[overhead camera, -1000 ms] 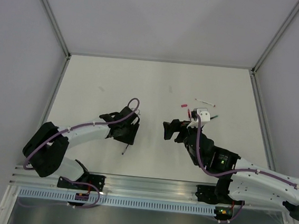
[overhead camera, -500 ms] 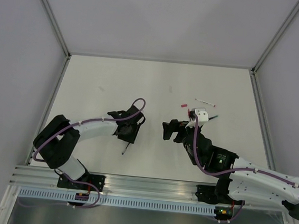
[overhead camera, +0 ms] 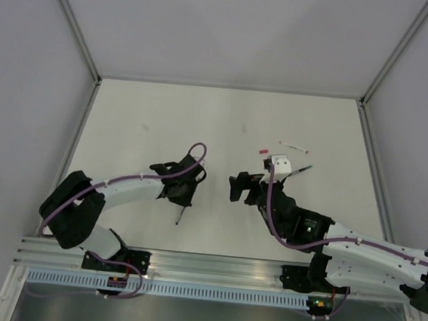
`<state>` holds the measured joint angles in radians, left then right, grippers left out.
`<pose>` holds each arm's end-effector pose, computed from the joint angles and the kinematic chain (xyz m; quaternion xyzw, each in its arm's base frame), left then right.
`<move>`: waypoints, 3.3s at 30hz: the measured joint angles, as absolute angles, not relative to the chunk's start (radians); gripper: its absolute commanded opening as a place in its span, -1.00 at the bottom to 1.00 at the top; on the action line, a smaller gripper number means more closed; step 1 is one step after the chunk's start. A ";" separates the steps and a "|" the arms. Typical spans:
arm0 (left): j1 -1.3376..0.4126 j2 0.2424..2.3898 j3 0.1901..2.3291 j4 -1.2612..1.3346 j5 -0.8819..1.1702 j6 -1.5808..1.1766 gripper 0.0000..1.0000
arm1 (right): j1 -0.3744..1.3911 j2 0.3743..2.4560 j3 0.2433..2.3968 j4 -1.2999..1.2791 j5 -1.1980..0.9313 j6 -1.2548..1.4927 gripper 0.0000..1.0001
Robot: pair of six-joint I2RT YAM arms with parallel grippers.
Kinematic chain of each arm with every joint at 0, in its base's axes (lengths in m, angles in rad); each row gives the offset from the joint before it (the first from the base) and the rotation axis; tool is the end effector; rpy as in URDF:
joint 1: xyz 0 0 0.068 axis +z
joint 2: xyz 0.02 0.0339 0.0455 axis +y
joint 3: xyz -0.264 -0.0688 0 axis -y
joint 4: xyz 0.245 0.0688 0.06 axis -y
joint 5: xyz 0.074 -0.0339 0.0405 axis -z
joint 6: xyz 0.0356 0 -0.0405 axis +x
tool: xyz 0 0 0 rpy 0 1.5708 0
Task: Insert the pens into the pen caps
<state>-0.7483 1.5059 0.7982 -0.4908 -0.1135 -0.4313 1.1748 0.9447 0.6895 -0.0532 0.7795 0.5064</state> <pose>0.1990 -0.1793 0.1614 0.1445 0.9705 -0.0564 0.1846 0.1049 0.1861 0.2935 -0.0331 0.7790 0.2021 0.5926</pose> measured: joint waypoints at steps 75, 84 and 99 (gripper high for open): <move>-0.754 0.818 0.519 -0.019 0.378 -0.583 -0.95 | 1.141 1.261 0.865 0.233 0.419 0.661 0.88; -0.622 0.900 0.581 -0.159 0.141 -0.587 -0.95 | 0.879 1.281 1.177 0.038 0.268 0.429 0.89; -0.568 0.227 0.397 -0.192 -0.214 -0.592 -0.95 | 0.785 1.966 1.666 -0.320 0.048 0.057 0.47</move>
<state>-0.5678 0.2268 0.3965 -0.1917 -0.2138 -0.5922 0.7853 1.9656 1.6665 -0.3199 0.0479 0.0574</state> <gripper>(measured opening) 0.083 0.761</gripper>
